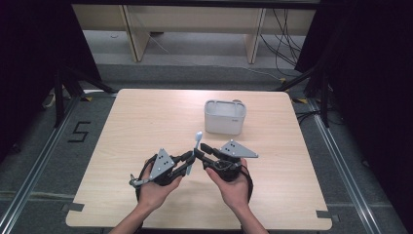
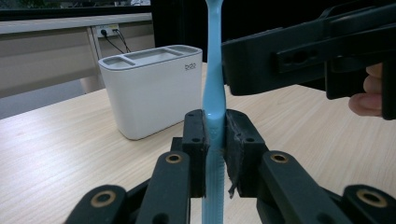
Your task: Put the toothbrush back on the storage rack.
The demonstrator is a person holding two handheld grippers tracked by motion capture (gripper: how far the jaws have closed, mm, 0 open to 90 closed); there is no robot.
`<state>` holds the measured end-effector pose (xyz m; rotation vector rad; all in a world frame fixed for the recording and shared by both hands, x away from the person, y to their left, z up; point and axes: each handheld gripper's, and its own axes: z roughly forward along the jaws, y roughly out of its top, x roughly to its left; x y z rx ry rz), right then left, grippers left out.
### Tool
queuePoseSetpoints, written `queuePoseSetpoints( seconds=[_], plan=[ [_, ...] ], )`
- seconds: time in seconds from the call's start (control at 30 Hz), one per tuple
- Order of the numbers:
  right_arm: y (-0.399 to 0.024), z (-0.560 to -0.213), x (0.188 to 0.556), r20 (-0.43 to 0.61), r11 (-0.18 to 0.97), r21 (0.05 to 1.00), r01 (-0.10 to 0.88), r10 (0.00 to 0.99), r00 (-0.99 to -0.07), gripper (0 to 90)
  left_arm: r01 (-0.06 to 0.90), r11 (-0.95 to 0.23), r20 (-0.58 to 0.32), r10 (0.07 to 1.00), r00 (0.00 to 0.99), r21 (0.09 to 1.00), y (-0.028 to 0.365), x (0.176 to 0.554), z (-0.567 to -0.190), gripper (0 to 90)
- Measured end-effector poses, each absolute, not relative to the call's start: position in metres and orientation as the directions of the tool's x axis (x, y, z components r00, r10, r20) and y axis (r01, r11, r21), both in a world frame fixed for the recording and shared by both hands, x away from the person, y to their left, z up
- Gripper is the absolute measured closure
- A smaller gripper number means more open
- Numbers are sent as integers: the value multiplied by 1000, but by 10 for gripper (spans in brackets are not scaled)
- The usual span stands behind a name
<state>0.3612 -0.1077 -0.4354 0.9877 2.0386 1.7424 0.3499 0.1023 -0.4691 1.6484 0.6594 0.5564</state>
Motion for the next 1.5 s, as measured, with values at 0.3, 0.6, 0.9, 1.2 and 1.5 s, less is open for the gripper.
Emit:
queuePoseSetpoints(
  seconds=[0.3,0.6,0.9,1.2,1.5],
  plan=[
    [-104,-436,363,221,35,946,321,654,-723,831,115,-127,4,687,726,985,100,349,-470,779],
    [-105,-437,363,217,40,945,324,662,-717,861,111,-155,26,684,729,982,98,350,-471,742],
    [-115,-430,365,183,48,954,296,688,-702,861,105,-204,73,709,701,973,112,345,-472,549],
    [-122,-429,367,157,56,959,277,708,-688,861,126,-199,72,759,647,972,146,345,-479,451],
    [-132,-426,368,133,67,962,265,731,-669,860,154,-174,46,794,606,973,168,342,-491,441]
  ],
)
